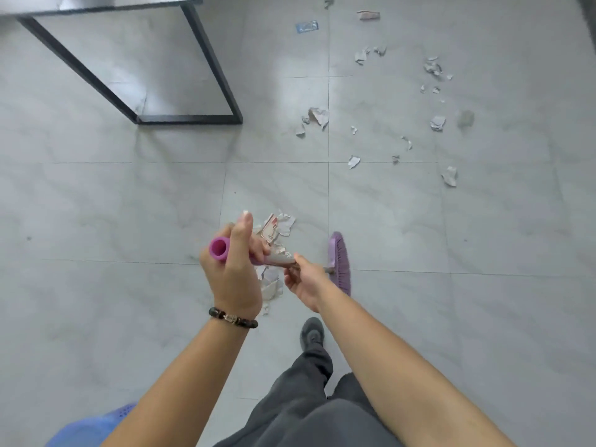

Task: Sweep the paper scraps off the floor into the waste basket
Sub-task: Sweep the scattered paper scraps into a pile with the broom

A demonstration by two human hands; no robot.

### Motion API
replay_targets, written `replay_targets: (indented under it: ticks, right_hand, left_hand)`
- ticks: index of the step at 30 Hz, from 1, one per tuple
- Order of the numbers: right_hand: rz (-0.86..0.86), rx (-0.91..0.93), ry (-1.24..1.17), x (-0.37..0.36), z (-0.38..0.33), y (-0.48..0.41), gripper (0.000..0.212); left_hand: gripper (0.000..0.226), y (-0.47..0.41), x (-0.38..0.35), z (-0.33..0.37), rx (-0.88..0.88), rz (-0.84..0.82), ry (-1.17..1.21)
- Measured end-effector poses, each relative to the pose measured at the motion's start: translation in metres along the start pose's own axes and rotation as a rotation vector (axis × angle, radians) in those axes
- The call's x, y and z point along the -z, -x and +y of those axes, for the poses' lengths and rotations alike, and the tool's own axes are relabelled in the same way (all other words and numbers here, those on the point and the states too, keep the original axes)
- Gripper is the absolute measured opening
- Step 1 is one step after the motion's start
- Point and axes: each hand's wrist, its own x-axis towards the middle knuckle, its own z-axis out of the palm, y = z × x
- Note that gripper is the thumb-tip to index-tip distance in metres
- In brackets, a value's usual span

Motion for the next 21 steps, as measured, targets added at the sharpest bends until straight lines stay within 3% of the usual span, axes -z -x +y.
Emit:
replay_targets:
  ticks: [3, 8, 15, 21]
  right_hand:
    - [-0.086, 0.028, 0.037, -0.041, -0.019, 0.016, 0.018]
    - [-0.129, 0.109, -0.065, -0.034, -0.073, 0.036, 0.017]
    - [0.063, 0.284, -0.268, 0.092, -0.189, 0.059, 0.015]
    - [0.152, 0.319, -0.447, 0.235, -0.312, 0.064, 0.021]
  left_hand:
    - [0.047, -0.021, -0.02, 0.036, -0.079, 0.033, 0.017]
    - [0.05, -0.021, -0.076, 0.054, -0.157, -0.125, -0.038]
    - [0.05, 0.008, -0.202, 0.027, -0.099, -0.393, 0.033]
    - [0.043, 0.031, -0.355, -0.024, 0.006, -0.468, -0.019]
